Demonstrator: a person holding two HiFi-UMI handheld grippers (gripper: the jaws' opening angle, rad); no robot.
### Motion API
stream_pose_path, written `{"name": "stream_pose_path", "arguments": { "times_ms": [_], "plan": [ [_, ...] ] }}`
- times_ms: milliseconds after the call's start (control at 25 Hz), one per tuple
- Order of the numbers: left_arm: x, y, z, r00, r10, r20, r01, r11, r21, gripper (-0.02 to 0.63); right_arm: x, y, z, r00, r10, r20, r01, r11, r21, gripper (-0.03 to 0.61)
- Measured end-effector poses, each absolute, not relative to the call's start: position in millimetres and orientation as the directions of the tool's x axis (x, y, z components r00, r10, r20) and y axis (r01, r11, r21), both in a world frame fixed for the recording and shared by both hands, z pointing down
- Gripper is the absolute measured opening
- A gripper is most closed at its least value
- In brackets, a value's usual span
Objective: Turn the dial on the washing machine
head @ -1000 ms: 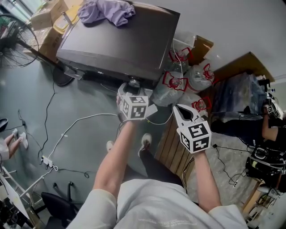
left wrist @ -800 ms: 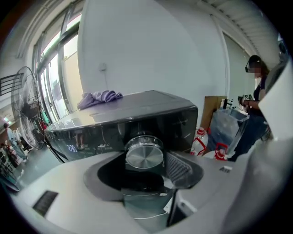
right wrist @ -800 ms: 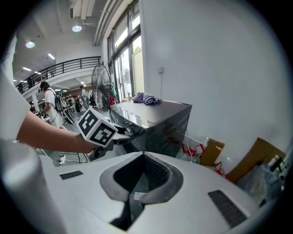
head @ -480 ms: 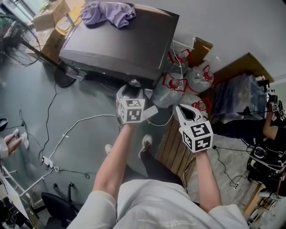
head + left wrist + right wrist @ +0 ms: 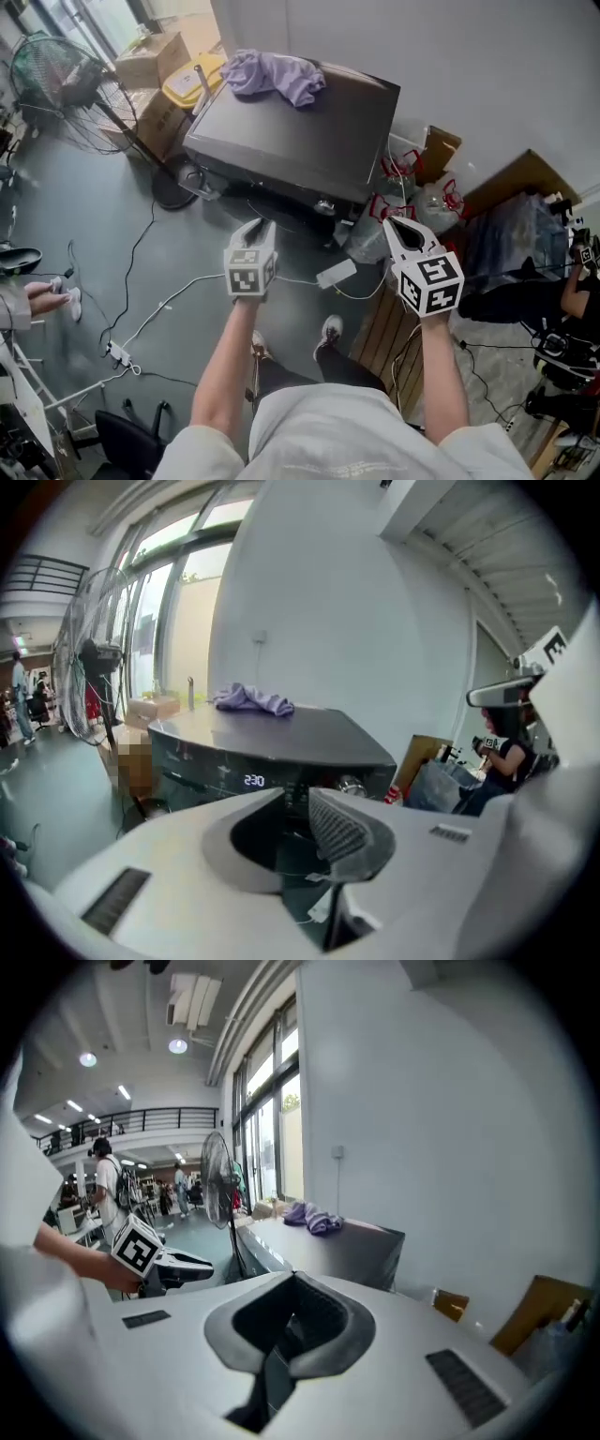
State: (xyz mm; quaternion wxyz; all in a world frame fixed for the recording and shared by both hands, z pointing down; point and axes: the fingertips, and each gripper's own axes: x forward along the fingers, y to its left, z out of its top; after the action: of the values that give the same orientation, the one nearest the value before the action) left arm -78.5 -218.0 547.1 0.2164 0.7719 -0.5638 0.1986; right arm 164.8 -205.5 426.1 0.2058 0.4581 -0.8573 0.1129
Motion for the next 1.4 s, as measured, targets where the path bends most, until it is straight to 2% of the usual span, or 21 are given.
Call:
{"name": "stream_pose_path", "arguments": {
  "times_ms": [80,200,320,480,760,1160,1400],
  "plan": [
    [-110.6,-217.5,513.2,0.268,-0.816,0.512,-0.960,-0.269,0.074,0.053,144.2,-209.2,402.8,-0.522,-0.747,0.411,-0.823,0.568,-0.012,0.014],
    [-148.8,-214.3,462.6,0.265,-0.845,0.465,-0.955,-0.297,0.004,0.026,115.6,-213.6,368.4,-0.540,-0.761,0.358,-0.806,0.590,0.038,0.014],
    [-177.0,-209.6,411.8,0.279,-0.867,0.414,-0.938,-0.337,-0.075,0.020,87.6,-216.4,334.6,-0.560,-0.772,0.300,-0.792,0.605,0.080,0.014],
    [-217.4,-204.4,327.2,0.250,-0.926,0.283,-0.940,-0.302,-0.157,0.017,43.5,-217.6,291.3,-0.584,-0.778,0.230,-0.765,0.623,0.166,0.014],
    [-247.2,-203.6,238.7,0.261,-0.960,0.103,-0.920,-0.280,-0.275,0.017,-9.4,-221.1,226.2,-0.641,-0.758,0.123,-0.715,0.647,0.265,0.014],
    [-268.2,-181.6,164.8,0.258,-0.965,-0.052,-0.912,-0.225,-0.343,0.015,-42.8,-209.4,170.1,-0.669,-0.743,0.032,-0.691,0.637,0.342,0.014],
    [-268.0,-168.3,154.5,0.245,-0.968,-0.052,-0.901,-0.207,-0.380,0.017,-52.5,-198.0,165.4,-0.688,-0.724,0.046,-0.663,0.652,0.367,0.014]
  ]
}}
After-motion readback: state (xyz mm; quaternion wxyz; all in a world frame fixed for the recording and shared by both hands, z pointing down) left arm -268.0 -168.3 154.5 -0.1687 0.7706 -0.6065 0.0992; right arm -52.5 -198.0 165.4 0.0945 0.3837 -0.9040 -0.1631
